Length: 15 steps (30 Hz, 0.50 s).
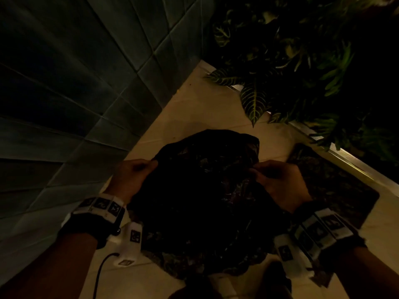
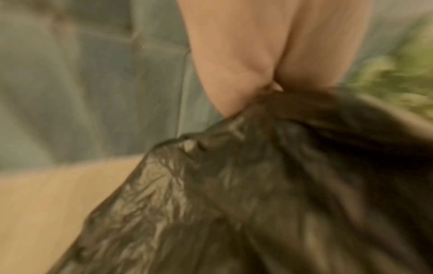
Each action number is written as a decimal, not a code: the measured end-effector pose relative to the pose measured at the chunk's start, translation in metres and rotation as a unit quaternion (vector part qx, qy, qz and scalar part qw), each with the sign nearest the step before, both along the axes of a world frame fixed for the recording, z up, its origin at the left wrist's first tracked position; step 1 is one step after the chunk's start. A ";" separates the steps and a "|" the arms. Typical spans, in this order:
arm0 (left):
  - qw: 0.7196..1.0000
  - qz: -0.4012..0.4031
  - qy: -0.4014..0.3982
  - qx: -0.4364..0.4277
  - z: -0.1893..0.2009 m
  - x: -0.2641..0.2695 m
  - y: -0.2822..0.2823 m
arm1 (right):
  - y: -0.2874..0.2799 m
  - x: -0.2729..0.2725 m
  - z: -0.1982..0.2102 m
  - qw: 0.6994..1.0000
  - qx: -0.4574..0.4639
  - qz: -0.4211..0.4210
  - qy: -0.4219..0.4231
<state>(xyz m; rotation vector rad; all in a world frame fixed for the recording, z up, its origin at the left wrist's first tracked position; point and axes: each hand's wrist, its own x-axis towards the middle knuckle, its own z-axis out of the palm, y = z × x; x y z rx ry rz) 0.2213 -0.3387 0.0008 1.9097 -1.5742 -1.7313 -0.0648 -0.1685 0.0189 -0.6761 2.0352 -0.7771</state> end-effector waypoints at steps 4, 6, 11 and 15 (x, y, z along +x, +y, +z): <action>0.988 0.022 -0.082 -0.129 0.003 0.018 -0.014 | -0.001 0.009 0.023 0.991 -0.080 -0.063 0.086; 0.970 0.046 -0.163 -0.176 0.001 0.028 -0.019 | -0.004 0.015 0.028 0.985 -0.108 -0.029 0.132; 0.912 -0.158 -0.365 -0.099 -0.023 0.028 -0.019 | -0.021 0.012 -0.007 0.981 0.028 0.093 0.165; 0.904 -0.148 -0.381 -0.124 -0.039 0.013 -0.023 | -0.036 0.000 -0.022 0.982 0.027 0.029 0.184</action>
